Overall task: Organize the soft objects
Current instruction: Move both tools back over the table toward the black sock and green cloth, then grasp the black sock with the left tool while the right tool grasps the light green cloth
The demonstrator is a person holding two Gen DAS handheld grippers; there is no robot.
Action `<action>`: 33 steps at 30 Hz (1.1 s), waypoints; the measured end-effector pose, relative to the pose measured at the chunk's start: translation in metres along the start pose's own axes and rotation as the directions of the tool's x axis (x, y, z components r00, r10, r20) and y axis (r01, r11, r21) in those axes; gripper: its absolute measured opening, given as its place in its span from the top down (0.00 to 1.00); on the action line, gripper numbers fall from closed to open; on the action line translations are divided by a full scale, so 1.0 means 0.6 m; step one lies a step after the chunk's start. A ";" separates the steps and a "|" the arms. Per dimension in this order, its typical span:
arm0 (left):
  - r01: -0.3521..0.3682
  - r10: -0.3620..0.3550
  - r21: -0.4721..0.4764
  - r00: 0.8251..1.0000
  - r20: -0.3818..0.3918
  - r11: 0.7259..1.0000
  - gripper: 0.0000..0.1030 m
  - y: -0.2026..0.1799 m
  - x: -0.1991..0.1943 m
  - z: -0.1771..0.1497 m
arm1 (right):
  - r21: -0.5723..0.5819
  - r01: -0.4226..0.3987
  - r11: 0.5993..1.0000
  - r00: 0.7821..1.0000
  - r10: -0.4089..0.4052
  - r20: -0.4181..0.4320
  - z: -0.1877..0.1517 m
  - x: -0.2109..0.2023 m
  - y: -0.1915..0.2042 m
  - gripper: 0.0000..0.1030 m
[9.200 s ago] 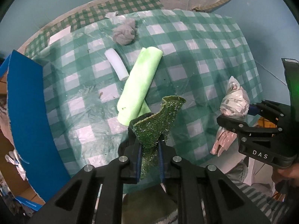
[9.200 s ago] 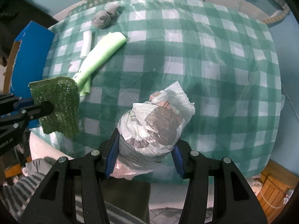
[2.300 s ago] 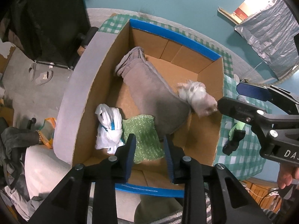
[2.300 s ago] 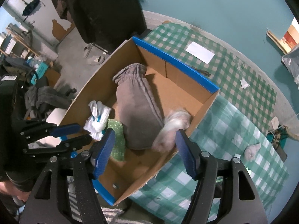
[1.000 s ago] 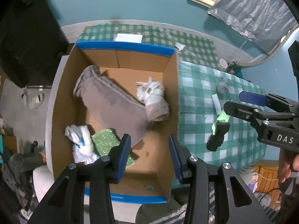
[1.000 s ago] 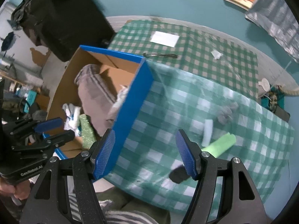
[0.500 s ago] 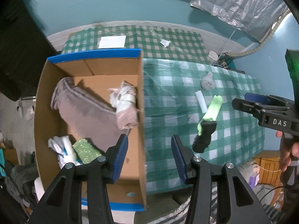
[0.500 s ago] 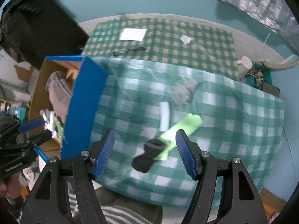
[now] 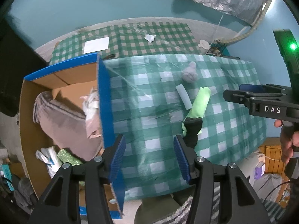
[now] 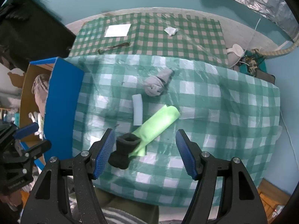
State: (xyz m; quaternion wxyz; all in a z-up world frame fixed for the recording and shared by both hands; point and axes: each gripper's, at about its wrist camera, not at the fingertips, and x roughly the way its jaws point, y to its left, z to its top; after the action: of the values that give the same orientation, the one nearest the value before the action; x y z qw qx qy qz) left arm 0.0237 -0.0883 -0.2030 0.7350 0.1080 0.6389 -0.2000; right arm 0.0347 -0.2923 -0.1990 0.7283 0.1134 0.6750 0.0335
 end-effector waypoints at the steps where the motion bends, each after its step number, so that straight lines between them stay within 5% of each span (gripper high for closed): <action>1: -0.001 0.001 0.005 1.000 -0.004 1.000 0.47 -0.006 0.004 0.001 | 0.003 0.000 1.000 1.000 0.000 -0.003 -0.001 0.002 -0.002 0.33; 26: 0.074 -0.069 0.030 0.985 -0.158 0.997 0.45 -0.111 0.158 -0.011 | 0.106 0.011 0.994 0.989 0.005 -0.148 -0.002 0.154 -0.059 0.33; 33: 0.087 -0.082 0.031 0.986 -0.149 0.996 0.38 -0.131 0.161 -0.018 | 0.112 0.011 0.994 0.983 0.009 -0.181 -0.004 0.187 -0.058 0.33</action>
State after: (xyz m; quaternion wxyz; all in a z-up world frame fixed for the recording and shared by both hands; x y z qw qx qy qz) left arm -0.0099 -0.1695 -0.2917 0.6746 0.1089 0.6915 -0.2343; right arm 0.0385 -0.3035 -0.3159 0.6563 0.1505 0.7393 0.0050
